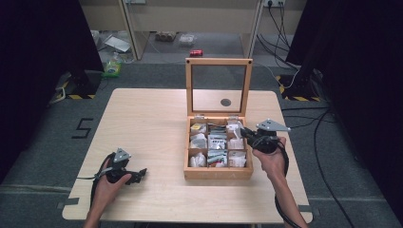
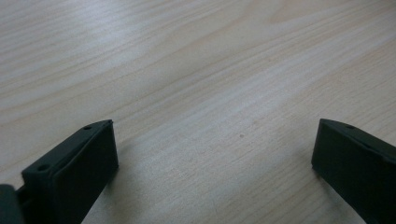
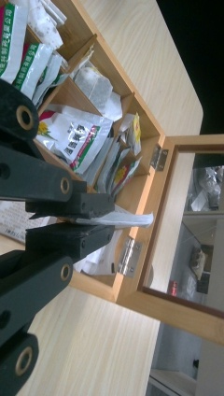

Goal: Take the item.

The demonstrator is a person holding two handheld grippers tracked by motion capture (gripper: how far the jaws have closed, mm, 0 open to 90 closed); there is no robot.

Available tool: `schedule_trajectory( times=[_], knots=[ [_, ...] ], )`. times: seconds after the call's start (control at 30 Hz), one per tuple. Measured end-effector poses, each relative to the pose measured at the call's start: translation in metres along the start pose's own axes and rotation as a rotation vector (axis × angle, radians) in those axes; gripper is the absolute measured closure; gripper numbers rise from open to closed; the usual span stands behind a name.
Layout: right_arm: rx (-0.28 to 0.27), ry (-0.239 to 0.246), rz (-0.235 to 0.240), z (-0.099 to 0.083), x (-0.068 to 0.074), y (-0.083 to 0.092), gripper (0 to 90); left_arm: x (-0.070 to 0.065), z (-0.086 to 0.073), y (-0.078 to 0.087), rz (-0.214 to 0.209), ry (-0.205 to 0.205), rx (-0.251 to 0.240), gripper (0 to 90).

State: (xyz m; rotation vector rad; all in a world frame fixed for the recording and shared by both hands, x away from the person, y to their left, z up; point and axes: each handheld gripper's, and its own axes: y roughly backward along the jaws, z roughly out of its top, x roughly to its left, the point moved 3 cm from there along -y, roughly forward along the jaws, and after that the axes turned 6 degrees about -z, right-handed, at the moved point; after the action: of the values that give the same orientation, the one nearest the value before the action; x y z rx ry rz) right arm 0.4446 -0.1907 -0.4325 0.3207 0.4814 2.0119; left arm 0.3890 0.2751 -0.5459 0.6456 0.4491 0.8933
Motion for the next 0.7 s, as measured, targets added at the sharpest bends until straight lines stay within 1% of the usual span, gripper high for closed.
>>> schedule_trajectory(
  times=[0.37, 0.7],
  knots=[
    [-0.035, -0.053, -0.045, 0.001, -0.027, 0.015, 84.8, 0.000, 0.000, 0.000, 0.000, 0.000, 0.000, 0.0],
    [-0.027, -0.087, -0.086, -0.006, -0.047, 0.021, 84.8, 0.000, 0.000, 0.000, 0.000, 0.000, 0.000, 0.0]
  ],
)
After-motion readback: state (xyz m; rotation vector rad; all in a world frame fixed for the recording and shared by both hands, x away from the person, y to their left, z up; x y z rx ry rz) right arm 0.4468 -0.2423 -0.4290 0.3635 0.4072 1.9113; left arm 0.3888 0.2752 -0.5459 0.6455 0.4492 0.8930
